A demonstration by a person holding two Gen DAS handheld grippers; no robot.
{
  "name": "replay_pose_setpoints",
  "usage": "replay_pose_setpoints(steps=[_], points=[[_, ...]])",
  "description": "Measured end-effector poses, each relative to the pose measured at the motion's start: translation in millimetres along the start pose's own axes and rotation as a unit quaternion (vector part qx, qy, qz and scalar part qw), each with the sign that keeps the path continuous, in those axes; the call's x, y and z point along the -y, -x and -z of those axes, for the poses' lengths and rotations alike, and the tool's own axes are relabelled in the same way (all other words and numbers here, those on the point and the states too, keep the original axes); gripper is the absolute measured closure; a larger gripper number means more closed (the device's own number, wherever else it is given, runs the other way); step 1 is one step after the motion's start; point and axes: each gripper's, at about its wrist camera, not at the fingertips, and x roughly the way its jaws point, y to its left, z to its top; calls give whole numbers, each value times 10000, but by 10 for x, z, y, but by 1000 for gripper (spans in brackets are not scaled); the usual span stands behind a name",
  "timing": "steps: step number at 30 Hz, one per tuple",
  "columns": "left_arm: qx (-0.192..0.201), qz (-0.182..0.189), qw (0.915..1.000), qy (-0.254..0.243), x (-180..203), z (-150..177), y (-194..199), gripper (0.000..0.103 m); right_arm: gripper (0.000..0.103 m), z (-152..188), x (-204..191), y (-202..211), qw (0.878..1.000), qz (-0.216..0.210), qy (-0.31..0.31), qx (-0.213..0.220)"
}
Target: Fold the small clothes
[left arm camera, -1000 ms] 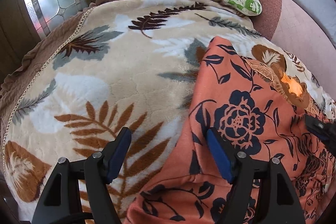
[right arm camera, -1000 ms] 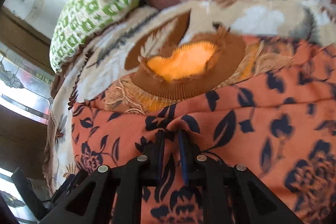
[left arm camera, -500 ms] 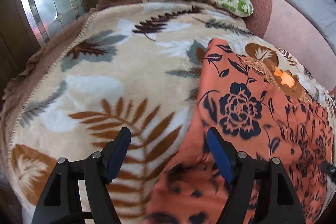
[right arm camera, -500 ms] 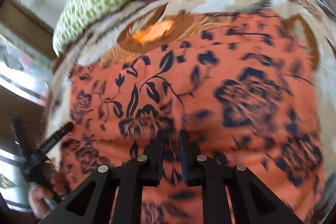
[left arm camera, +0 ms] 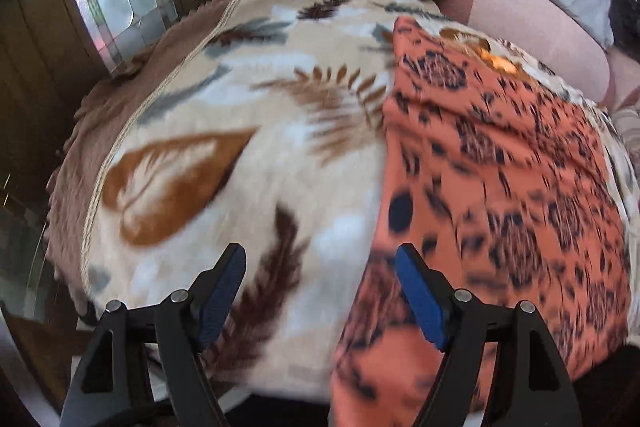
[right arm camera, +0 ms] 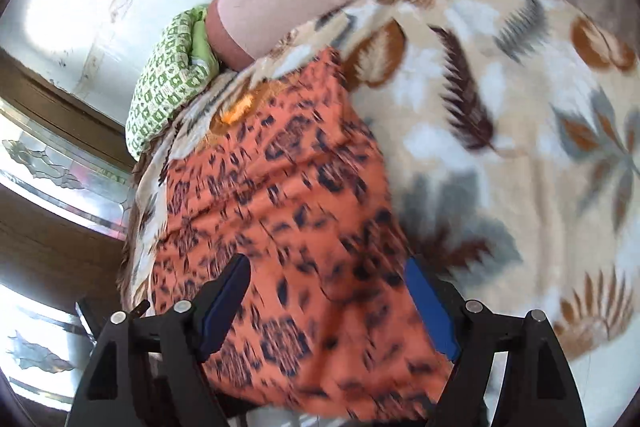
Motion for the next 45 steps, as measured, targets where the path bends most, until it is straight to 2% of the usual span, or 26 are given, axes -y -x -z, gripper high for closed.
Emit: replay_pose_setpoints(steps=[4,7,9,12,13,14,15,16,17,19,21,23,24,25,26,30,32,33,35,36,37,39,42,45], points=[[-226,170,9996,14,-72,154,139,25,21,259,335,-17,9984,240,-71,-500],[-331,285,9990,12,-89,227,202,25,22,423,567,-123,9960,-8,-358,-816],[-438,277,9987,8,-81,266,199,25,23,514,677,-273,9942,72,-422,-987],[-592,413,9974,23,-68,289,160,26,42,637,739,-535,9893,-81,-471,-1375],[-669,460,9967,70,-79,298,139,33,47,672,695,-574,9894,72,-335,-1412],[-746,459,9961,80,-85,307,116,40,61,696,608,-572,9898,351,-45,-1381],[-795,459,9958,66,-90,307,101,56,93,709,525,-552,9883,462,178,-1443],[-871,474,9950,80,-102,312,77,66,96,719,476,-532,9878,260,194,-1522],[-939,499,9942,158,-129,315,58,67,96,714,415,-464,9890,40,204,-1468],[-1008,524,9932,253,-166,319,43,67,96,679,258,-299,9916,7,468,-1203],[-1088,523,9923,281,-181,314,28,66,96,625,137,-140,9933,-306,470,-1009],[-1164,479,9915,343,-205,306,2,60,96,565,23,-31,9941,-467,549,-807],[-1175,510,9912,345,-205,305,-4,53,96,540,-27,7,9945,-499,559,-730],[-1193,584,9906,323,-196,307,-16,40,96,522,-59,52,9948,-544,542,-666],[-1229,638,9900,281,-190,320,-27,35,96,505,-77,78,9949,-599,515,-619],[-1506,684,9861,121,-112,383,-194,32,96,415,-98,149,9957,-713,352,-476],[-1613,723,9842,105,-88,426,-294,42,96,395,-86,154,9962,-675,304,-461],[-1706,737,9826,71,-60,456,-354,57,96,388,-74,153,9964,-643,279,-469],[-1603,646,9849,-89,22,477,-361,58,96,379,-65,122,9964,-634,238,-516],[-1536,673,9856,-212,52,491,-337,67,96,371,-60,113,9964,-612,235,-533],[-1506,757,9854,-223,57,501,-323,83,96,372,-59,100,9965,-586,234,-546],[-1500,977,9838,-90,36,513,-301,96,96,367,-56,64,9964,-597,210,-563],[-1355,1193,9835,-146,55,501,-212,98,96,336,-77,58,9962,-674,160,-520],[-1174,1789,9768,-42,48,372,-55,98,96,284,-129,99,9958,-793,144,-424]])
